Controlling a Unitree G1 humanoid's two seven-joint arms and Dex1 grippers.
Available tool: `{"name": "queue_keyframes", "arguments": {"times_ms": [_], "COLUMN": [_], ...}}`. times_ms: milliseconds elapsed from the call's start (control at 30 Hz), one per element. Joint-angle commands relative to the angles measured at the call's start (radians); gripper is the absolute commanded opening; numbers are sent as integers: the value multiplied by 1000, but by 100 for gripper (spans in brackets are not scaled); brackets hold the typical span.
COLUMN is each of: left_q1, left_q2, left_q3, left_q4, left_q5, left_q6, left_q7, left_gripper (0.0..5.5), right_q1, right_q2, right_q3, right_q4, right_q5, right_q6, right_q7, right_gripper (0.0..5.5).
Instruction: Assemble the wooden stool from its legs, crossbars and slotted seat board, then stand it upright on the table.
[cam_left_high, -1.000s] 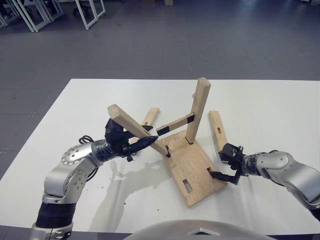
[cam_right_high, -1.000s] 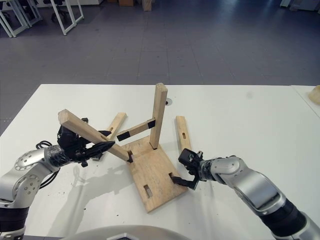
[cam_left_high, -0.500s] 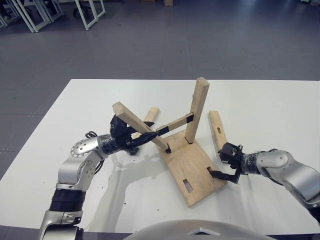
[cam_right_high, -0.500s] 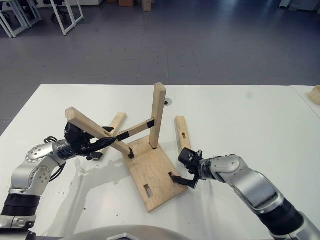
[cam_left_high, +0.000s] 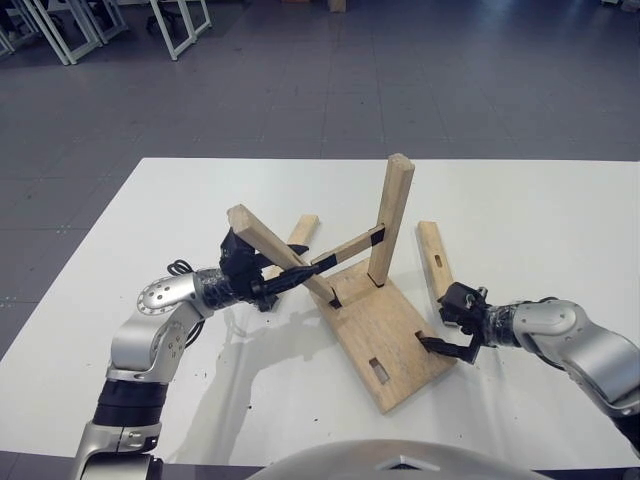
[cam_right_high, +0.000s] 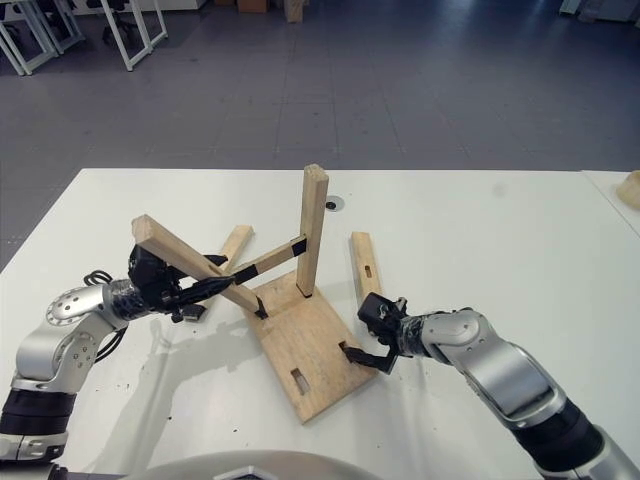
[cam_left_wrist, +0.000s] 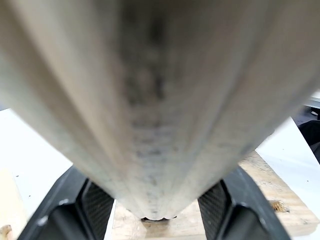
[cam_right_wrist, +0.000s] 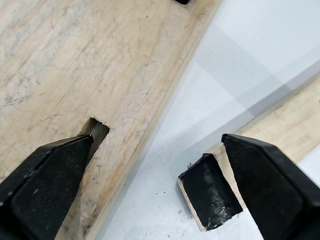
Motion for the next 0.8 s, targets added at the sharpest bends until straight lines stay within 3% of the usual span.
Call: {"name": "queue_keyframes", "arguments": {"times_ms": [33, 800], "left_q1": [32, 97], "left_q2": [-3, -14], "left_q3": [-8, -23], "left_q4": [-15, -103], "left_q5": [37, 41], "left_q6": [25, 56], "left_q7": [49, 123], "left_gripper": [206, 206], "right_q1": [7, 12], "right_q2": [1, 26], "right_q3": [-17, -14], "right_q4": [-9, -18], "right_q5": [-16, -34], "right_q6": [15, 19], "right_q7": [-4, -10], "right_gripper": [473, 473]}}
